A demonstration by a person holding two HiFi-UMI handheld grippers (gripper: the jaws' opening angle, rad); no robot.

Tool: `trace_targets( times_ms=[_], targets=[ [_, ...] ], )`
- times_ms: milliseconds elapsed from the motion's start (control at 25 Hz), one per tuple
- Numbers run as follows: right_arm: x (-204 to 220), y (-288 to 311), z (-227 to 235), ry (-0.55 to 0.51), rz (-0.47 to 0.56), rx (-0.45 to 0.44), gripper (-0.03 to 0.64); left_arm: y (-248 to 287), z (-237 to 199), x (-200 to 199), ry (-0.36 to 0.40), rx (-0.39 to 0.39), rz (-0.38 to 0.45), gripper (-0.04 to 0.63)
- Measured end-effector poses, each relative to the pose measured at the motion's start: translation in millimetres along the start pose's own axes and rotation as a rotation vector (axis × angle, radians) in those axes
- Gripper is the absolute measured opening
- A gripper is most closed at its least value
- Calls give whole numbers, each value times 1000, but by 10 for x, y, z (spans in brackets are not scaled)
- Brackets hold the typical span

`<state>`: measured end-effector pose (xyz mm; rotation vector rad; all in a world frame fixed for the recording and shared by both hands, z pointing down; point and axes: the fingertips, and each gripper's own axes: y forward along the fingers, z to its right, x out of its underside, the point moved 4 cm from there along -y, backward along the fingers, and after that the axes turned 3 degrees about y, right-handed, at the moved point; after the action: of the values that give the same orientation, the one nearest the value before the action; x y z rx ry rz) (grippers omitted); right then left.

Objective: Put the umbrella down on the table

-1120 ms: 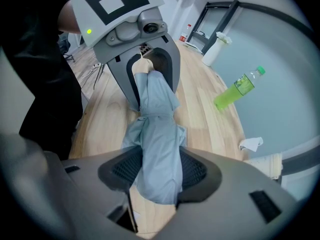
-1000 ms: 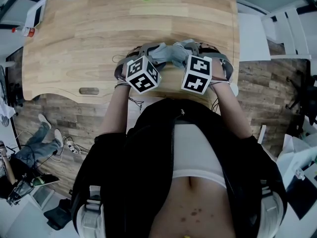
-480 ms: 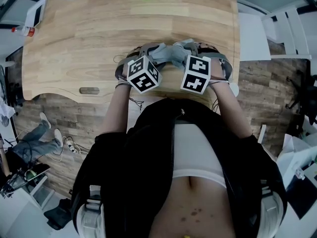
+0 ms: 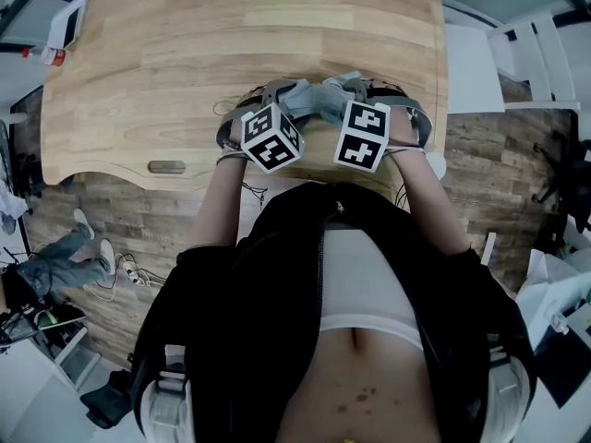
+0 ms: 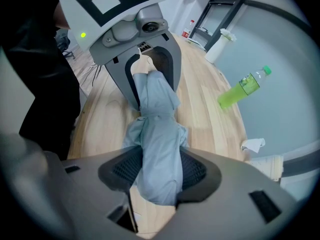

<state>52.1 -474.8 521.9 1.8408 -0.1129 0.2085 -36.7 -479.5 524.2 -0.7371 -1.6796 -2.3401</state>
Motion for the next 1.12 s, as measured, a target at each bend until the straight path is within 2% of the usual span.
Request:
trace_targets(
  times_ms=[200, 440, 720, 840, 1120],
  targets=[
    [-2, 6, -2, 7, 0, 11, 235, -13, 14, -5, 25, -27, -20, 278],
    [12, -5, -39, 31, -1, 66, 250, -107, 46, -25, 48, -53, -19, 279],
    [23, -34, -98, 55, -28, 175, 281, -322, 65, -63, -13, -90, 60, 279],
    [26, -69, -143, 90, -26, 195, 285, -417, 85, -76, -45, -103, 98, 279],
    [-50, -261, -206, 172, 25, 240, 284, -527, 213, -17, -56, -128, 130, 276]
  ],
)
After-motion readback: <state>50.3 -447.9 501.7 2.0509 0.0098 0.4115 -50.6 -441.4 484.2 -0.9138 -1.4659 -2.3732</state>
